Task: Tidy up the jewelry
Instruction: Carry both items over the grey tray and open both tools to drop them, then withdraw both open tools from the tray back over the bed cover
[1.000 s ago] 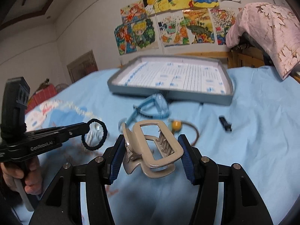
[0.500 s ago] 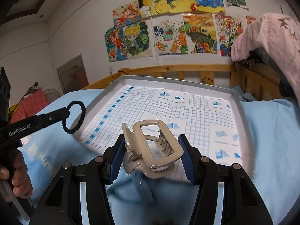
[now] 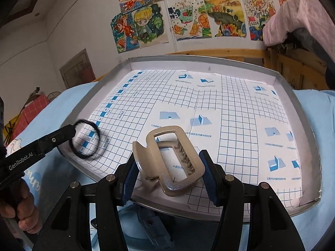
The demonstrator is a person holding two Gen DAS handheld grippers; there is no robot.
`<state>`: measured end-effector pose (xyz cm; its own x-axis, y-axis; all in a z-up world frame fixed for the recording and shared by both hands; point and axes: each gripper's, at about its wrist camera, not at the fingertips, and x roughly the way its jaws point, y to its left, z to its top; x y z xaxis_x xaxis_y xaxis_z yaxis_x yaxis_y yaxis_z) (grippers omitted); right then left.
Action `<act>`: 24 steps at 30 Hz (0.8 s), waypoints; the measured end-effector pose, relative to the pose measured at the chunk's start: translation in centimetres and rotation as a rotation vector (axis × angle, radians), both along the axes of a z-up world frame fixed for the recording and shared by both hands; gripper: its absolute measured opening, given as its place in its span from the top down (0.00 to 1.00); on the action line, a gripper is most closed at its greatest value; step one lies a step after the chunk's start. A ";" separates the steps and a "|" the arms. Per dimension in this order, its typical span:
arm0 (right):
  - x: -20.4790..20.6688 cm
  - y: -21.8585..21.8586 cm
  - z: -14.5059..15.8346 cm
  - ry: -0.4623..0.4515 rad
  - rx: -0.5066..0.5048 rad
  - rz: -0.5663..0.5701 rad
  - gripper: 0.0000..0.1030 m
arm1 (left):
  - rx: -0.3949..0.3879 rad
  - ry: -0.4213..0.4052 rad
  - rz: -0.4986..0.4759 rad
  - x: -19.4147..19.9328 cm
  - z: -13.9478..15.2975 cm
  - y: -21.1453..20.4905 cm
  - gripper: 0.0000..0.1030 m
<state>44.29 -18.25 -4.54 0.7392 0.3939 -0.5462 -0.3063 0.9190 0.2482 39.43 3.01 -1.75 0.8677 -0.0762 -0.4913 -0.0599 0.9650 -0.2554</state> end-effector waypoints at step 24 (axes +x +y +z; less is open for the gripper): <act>-18.1 -9.3 10.2 -0.331 0.054 -0.142 0.02 | 0.077 -0.212 0.087 -18.3 6.4 -1.7 0.00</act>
<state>26.21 -27.59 5.61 0.9220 0.2964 -0.2491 -0.2485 0.9464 0.2064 21.14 1.35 4.63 0.9535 0.0339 -0.2993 -0.0967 0.9756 -0.1973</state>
